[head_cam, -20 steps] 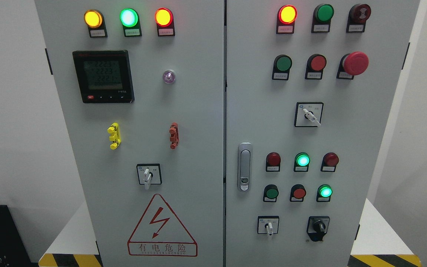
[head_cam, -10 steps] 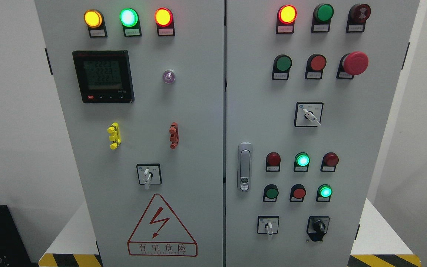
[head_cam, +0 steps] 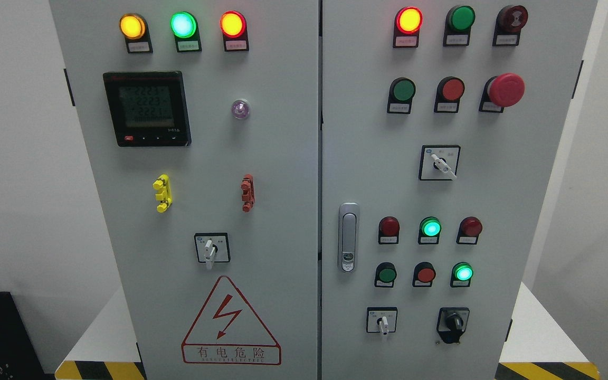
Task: Turn on light switch 1
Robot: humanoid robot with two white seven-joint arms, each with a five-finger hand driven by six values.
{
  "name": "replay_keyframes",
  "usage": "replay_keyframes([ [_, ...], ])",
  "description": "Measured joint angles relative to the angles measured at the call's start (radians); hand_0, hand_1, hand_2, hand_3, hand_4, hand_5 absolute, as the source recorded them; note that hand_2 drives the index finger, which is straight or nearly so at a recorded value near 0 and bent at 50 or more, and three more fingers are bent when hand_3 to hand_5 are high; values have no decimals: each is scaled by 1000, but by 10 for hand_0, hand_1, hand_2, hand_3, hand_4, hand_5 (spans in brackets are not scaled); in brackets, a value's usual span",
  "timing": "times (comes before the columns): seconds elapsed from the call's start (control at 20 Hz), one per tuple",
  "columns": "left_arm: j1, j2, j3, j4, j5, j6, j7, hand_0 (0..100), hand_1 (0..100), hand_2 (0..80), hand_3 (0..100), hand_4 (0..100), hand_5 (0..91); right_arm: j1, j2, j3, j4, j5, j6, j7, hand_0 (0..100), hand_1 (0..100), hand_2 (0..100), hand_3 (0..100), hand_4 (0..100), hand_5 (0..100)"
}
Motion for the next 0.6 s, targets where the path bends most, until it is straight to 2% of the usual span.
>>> replay_keyframes([
  [0.1, -26, -6, -1, -23, 1, 19, 1, 242, 424, 317, 572, 733, 631, 0, 0, 0, 0, 0, 0, 0, 308, 0, 0, 0, 0, 0],
  [0.2, -60, -17, -1, -44, 1, 57, 2, 235, 441, 324, 597, 755, 663, 0, 0, 0, 0, 0, 0, 0, 308, 0, 0, 0, 0, 0],
  [0.5, -191, -54, -3, -88, 2, 230, 18, 216, 512, 383, 664, 792, 709, 0, 0, 0, 0, 0, 0, 0, 308, 0, 0, 0, 0, 0],
  [0.6, -241, -66, -3, -98, 2, 284, 27, 181, 547, 398, 671, 796, 710, 0, 0, 0, 0, 0, 0, 0, 308, 0, 0, 0, 0, 0],
])
